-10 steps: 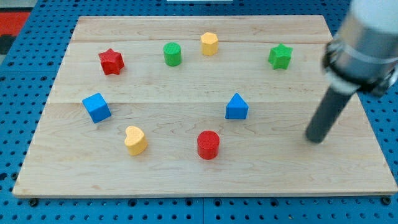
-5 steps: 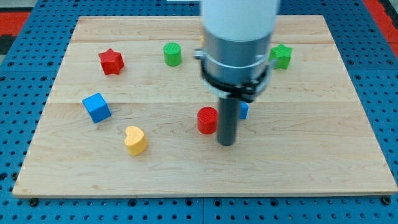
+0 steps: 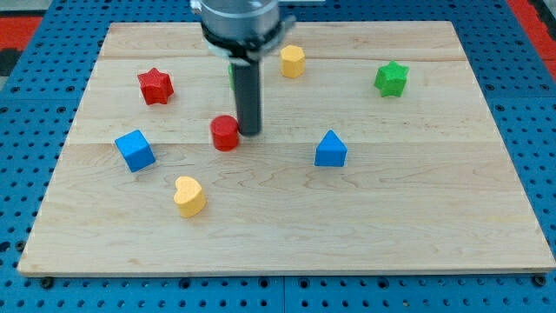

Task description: Push the yellow hexagon slightly top

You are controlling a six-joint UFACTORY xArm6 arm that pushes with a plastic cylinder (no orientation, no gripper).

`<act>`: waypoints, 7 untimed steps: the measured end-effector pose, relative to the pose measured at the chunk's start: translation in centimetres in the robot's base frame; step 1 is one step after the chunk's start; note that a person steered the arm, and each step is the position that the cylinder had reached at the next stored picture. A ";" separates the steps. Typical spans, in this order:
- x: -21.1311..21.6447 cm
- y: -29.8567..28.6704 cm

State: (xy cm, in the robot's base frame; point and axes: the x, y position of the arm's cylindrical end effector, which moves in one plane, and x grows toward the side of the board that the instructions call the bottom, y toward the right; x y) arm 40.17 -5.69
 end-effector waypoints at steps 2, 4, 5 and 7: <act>-4.5 10.0; -7.9 5.0; -9.0 5.0; -10.7 5.0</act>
